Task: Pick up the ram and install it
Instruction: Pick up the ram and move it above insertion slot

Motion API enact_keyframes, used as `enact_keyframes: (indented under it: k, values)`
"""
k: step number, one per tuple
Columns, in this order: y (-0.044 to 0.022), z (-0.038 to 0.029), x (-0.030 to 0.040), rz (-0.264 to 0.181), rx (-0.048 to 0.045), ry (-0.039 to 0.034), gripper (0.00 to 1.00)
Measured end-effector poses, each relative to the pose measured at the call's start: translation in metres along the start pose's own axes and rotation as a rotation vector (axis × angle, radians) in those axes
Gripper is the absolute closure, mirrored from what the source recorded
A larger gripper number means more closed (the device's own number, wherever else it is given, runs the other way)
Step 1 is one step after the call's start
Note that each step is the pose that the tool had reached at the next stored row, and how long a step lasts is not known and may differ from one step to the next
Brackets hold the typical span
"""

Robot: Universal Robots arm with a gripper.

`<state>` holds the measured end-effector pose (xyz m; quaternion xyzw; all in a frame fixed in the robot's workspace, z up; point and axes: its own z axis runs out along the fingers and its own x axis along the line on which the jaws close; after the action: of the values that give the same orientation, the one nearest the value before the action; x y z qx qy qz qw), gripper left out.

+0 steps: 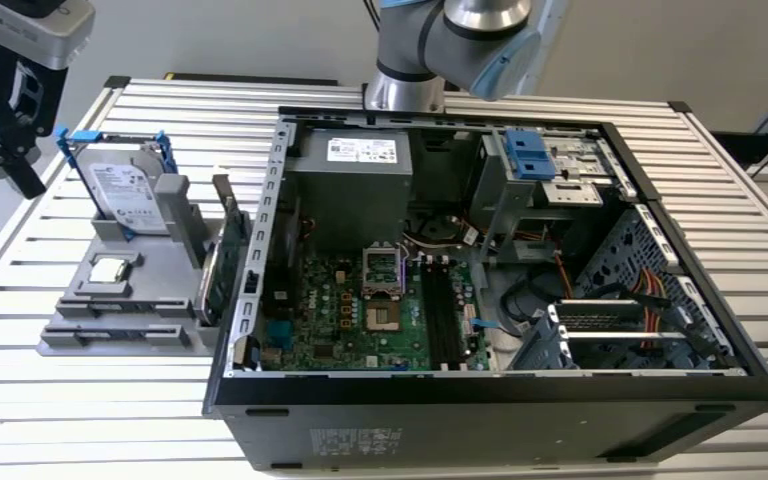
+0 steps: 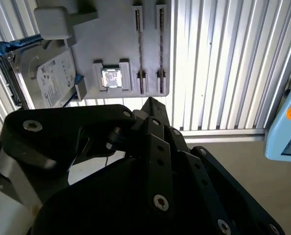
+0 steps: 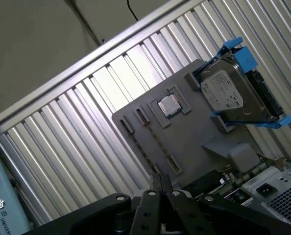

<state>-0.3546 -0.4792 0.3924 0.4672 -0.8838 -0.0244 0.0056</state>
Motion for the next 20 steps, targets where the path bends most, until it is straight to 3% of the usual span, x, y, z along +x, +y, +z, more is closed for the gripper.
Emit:
enact_keyframes:
  k: [8,20]
  values:
    - [0.0003,0.0000,0.0001,-0.020,0.0003,0.0006,1.00]
    - [0.0003,0.0002,0.0001,-0.193,0.0048,0.0044,1.00]
